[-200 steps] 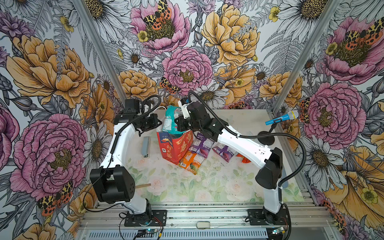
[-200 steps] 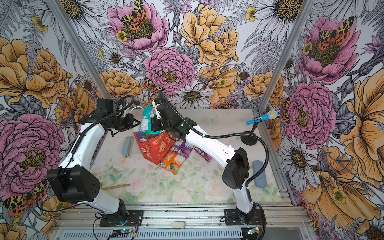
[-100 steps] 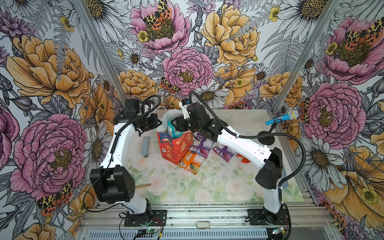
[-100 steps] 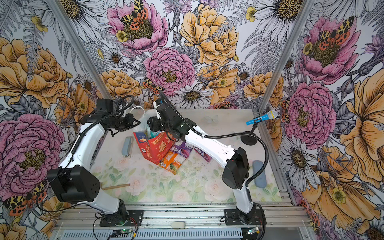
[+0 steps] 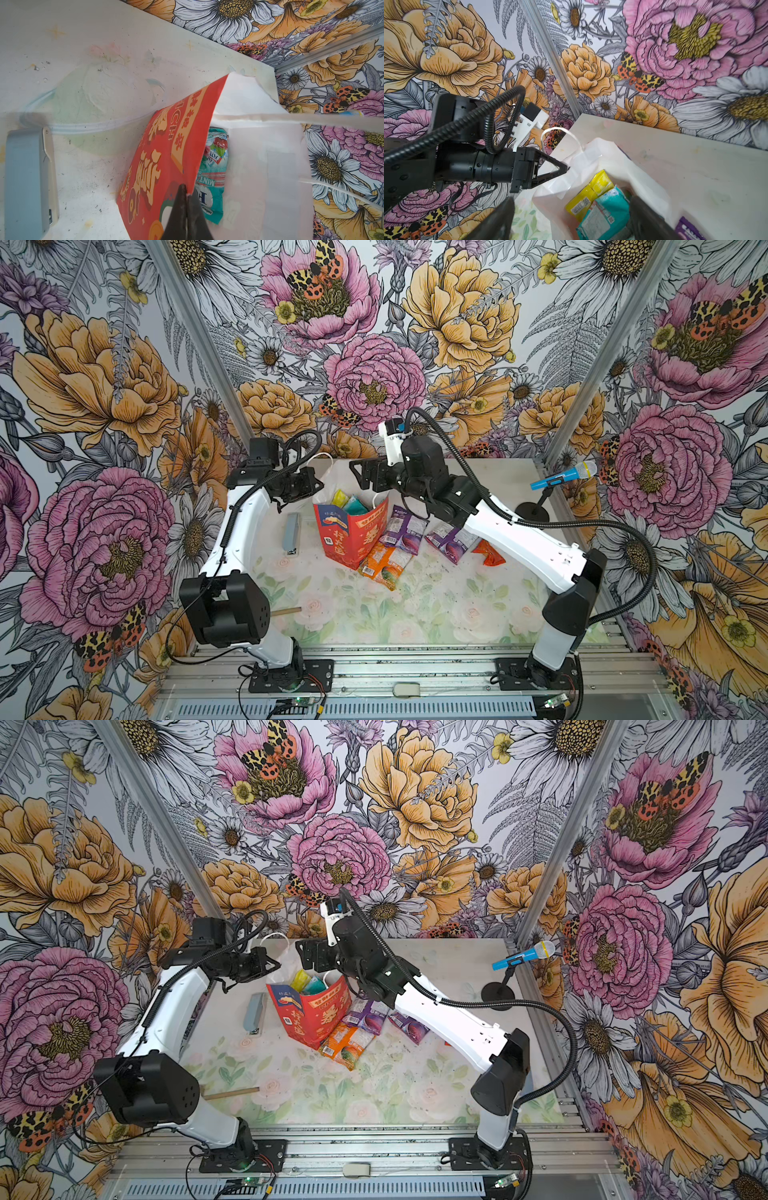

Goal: Place the snacks into the paper bag
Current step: 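Withdraw the right gripper from the paper bag back over the snack pile, then grasp the larger purple Fox's Berries bag with the right gripper and lift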

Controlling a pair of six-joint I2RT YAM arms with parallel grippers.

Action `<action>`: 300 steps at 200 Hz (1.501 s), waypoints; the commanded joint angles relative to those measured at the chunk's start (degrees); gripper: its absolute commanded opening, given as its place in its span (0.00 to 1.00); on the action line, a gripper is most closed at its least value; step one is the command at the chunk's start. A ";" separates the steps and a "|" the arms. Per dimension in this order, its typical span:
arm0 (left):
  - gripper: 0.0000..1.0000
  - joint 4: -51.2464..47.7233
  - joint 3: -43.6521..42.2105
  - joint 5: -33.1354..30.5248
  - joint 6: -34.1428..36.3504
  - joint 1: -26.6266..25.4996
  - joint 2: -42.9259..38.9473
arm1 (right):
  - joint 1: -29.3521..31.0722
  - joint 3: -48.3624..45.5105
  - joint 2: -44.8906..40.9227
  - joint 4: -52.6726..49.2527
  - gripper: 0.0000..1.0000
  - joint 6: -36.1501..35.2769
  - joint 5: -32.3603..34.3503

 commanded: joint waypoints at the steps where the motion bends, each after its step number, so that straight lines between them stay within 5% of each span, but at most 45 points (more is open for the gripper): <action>1: 0.00 0.41 -0.66 0.26 -0.59 0.41 -1.32 | -1.30 -6.88 -6.55 7.02 0.92 -1.38 3.82; 45: 0.00 0.43 -0.73 0.09 -0.55 0.41 -1.23 | -5.81 -25.98 -19.19 9.48 0.92 3.52 9.15; 93: 0.00 0.43 -0.73 -0.01 -0.53 0.45 -1.19 | -10.49 -53.36 -32.81 8.24 0.91 16.56 11.71; 138: 0.00 0.43 -0.77 0.29 -0.73 0.39 -0.88 | -12.81 -68.65 -41.81 3.20 0.89 25.07 13.55; 300: 0.00 0.41 -0.73 0.00 -0.67 0.15 -0.53 | -21.69 -69.14 -21.11 14.64 0.74 24.93 -0.07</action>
